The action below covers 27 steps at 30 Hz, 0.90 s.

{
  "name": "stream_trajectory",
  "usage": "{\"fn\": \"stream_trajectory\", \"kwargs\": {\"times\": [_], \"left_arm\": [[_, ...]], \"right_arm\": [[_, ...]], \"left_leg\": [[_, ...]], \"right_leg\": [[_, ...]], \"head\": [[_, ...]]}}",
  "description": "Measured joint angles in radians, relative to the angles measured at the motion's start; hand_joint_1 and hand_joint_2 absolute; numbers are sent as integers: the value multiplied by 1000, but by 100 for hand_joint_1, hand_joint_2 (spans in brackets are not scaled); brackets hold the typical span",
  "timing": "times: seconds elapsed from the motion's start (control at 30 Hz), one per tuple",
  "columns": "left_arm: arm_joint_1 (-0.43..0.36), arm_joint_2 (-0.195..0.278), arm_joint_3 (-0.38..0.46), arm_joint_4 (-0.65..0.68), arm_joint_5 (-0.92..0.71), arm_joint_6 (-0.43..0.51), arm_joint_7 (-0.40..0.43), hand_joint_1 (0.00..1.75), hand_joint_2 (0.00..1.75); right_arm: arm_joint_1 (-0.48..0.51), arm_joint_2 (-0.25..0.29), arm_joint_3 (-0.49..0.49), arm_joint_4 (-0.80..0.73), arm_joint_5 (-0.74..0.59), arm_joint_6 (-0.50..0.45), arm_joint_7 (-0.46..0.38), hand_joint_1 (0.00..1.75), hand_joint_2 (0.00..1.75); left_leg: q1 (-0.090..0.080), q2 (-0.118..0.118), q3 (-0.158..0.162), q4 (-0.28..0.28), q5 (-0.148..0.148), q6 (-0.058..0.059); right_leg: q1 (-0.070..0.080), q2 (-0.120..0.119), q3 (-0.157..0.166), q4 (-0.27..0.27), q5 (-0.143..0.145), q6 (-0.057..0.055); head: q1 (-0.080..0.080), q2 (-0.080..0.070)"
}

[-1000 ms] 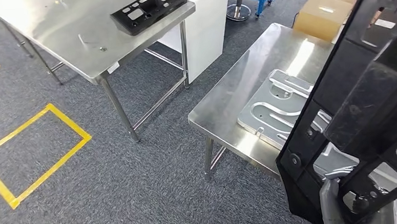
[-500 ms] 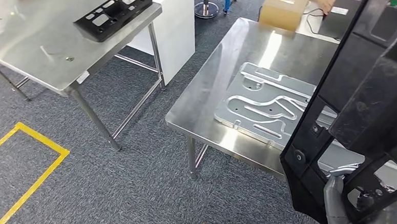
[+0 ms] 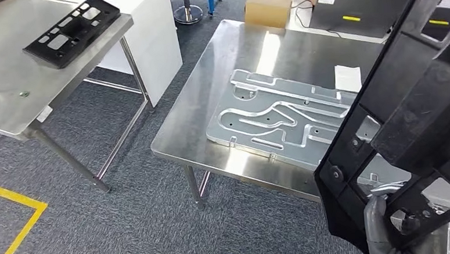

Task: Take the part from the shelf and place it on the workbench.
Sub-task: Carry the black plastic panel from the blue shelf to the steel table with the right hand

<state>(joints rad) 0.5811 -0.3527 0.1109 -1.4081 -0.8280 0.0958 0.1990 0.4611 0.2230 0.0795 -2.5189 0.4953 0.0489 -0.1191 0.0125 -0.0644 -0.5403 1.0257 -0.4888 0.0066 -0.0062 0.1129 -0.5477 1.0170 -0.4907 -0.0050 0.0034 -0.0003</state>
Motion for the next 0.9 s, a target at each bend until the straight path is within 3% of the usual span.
{"fn": "stream_trajectory", "kwargs": {"times": [0.03,0.1,0.2,0.23,0.27,0.3,0.33,0.4,0.47,0.57,0.63,0.7,0.77,0.8,0.83,0.9], "left_arm": [[-1,0,0,1,0,-2,-2,0,0],[-2,-1,-2,2,0,-5,-3,0,0],[-3,-1,-1,5,2,-9,-6,0,0],[-3,-1,-1,7,4,-10,-7,0,0],[-3,-1,-1,9,7,-11,-9,0,0],[-4,-1,-1,11,11,-12,-10,0,0],[-4,-1,-1,13,16,-13,-12,0,0],[-5,-1,-2,15,23,-14,-14,0,0],[-5,-1,-2,18,30,-15,-18,0,0],[-8,-1,-2,21,43,-16,-21,0,0],[-9,0,-2,23,48,-16,-22,0,0],[-9,1,-2,26,52,-16,-23,0,0],[-9,1,-1,31,53,-18,-22,0,0],[-9,1,-1,32,53,-19,-22,0,0],[-10,1,-1,33,53,-20,-22,0,0],[-10,1,-1,35,54,-21,-22,0,0]], "right_arm": [[1,-2,2,0,2,-2,1,175,175],[6,-6,6,0,5,-4,3,175,175],[6,-14,9,0,7,-6,4,175,175],[7,-16,9,0,7,-7,5,175,175],[7,-19,9,1,7,-9,6,175,175],[8,-21,10,2,8,-11,6,175,175],[8,-22,10,3,8,-13,7,175,175],[8,-25,10,3,9,-15,7,175,175],[8,-27,12,3,10,-16,7,175,175],[10,-30,15,2,11,-18,7,175,175],[12,-30,17,2,11,-19,7,175,175],[12,-30,21,2,10,-21,7,175,175],[13,-30,25,2,10,-22,8,175,175],[14,-30,26,2,10,-22,9,175,175],[15,-30,26,2,10,-23,10,175,175],[17,-30,26,2,10,-24,11,175,175]], "left_leg": [[0,9,2,-4,2,5],[3,31,9,-17,9,17],[6,68,14,-26,12,24],[6,81,14,-26,10,24],[5,94,15,-25,7,23],[5,107,17,-25,4,22],[5,118,21,-25,1,20],[3,138,32,-25,-8,12],[0,152,41,-25,-15,1],[-1,166,53,-25,-23,-15],[1,129,38,18,-55,-24],[3,84,-22,143,-120,-27],[3,73,-86,260,-155,-28],[3,73,-98,270,-142,-26],[2,72,-91,241,-109,-21],[-2,62,-39,108,-29,-5]], "right_leg": [[-2,8,-2,-1,1,7],[-2,-16,-12,19,-13,18],[-3,-93,-92,174,-95,31],[-5,-103,-125,233,-118,34],[-7,-107,-144,265,-121,36],[-8,-110,-143,260,-105,37],[-8,-116,-122,218,-73,37],[-4,-148,-48,79,-8,30],[5,-171,-8,1,13,17],[7,-147,-10,-7,12,-1],[1,-128,-7,-14,17,-14],[0,-111,-6,-16,18,-23],[6,-93,-5,-15,17,-28],[9,-84,-3,-14,15,-30],[12,-76,1,-13,13,-31],[16,-63,9,-12,9,-31]], "head": [[0,0],[2,0],[10,0],[10,0],[10,0],[10,0],[10,0],[10,0],[9,0],[9,0],[6,0],[2,0],[1,0],[1,0],[0,0],[0,0]]}}
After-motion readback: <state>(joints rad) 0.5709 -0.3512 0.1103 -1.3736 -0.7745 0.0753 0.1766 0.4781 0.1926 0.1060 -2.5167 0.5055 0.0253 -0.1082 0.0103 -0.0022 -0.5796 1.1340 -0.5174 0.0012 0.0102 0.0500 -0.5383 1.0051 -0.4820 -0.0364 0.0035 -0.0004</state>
